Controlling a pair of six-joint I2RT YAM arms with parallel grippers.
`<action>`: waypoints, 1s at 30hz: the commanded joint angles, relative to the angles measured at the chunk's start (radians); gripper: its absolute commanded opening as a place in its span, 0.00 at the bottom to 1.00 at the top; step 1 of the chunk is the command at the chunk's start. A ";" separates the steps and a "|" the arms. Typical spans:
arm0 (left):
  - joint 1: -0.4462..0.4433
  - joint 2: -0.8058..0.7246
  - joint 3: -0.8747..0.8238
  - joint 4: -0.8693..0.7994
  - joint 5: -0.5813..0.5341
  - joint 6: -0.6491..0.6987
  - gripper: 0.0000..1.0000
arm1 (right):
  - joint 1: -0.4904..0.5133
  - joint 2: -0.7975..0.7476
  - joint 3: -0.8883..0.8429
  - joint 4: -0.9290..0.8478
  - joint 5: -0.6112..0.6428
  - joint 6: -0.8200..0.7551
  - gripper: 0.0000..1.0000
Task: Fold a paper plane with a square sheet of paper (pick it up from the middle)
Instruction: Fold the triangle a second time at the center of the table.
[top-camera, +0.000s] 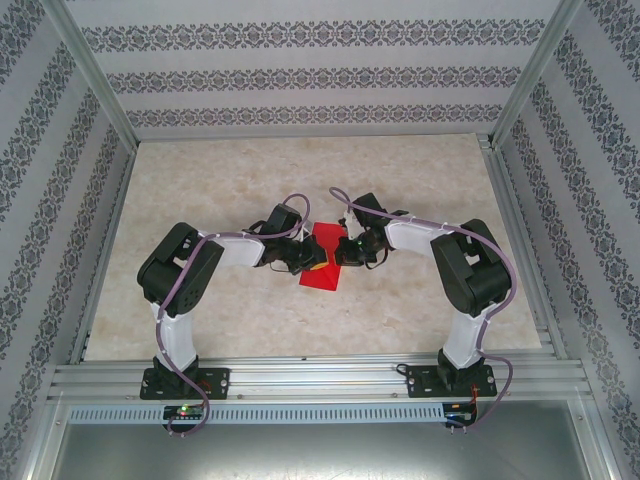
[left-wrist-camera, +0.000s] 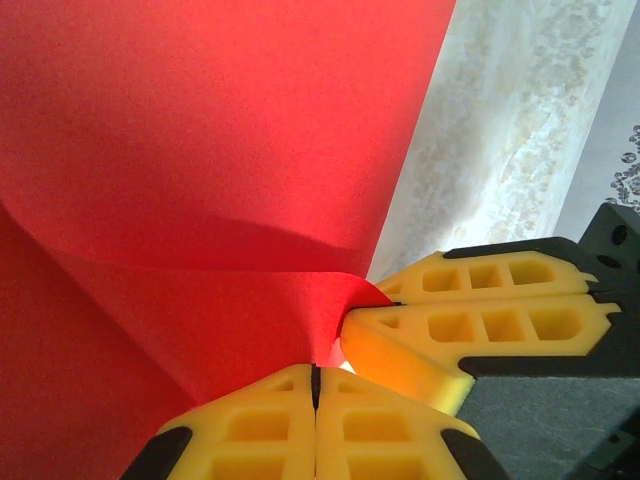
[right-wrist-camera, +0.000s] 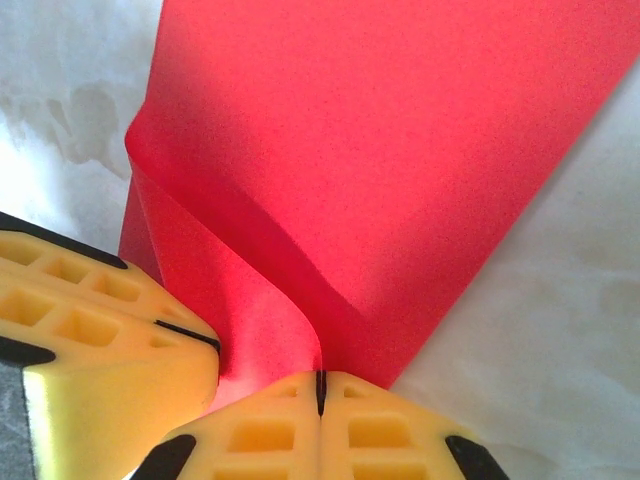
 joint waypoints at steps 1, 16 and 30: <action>-0.010 0.017 0.012 -0.019 -0.002 0.022 0.08 | -0.008 0.015 0.028 -0.020 0.024 -0.027 0.05; -0.011 0.023 0.010 -0.024 -0.003 0.025 0.08 | -0.008 0.028 0.043 -0.016 0.013 -0.036 0.05; -0.012 0.029 0.008 -0.061 -0.024 0.042 0.08 | -0.008 0.046 0.045 -0.017 0.011 -0.041 0.05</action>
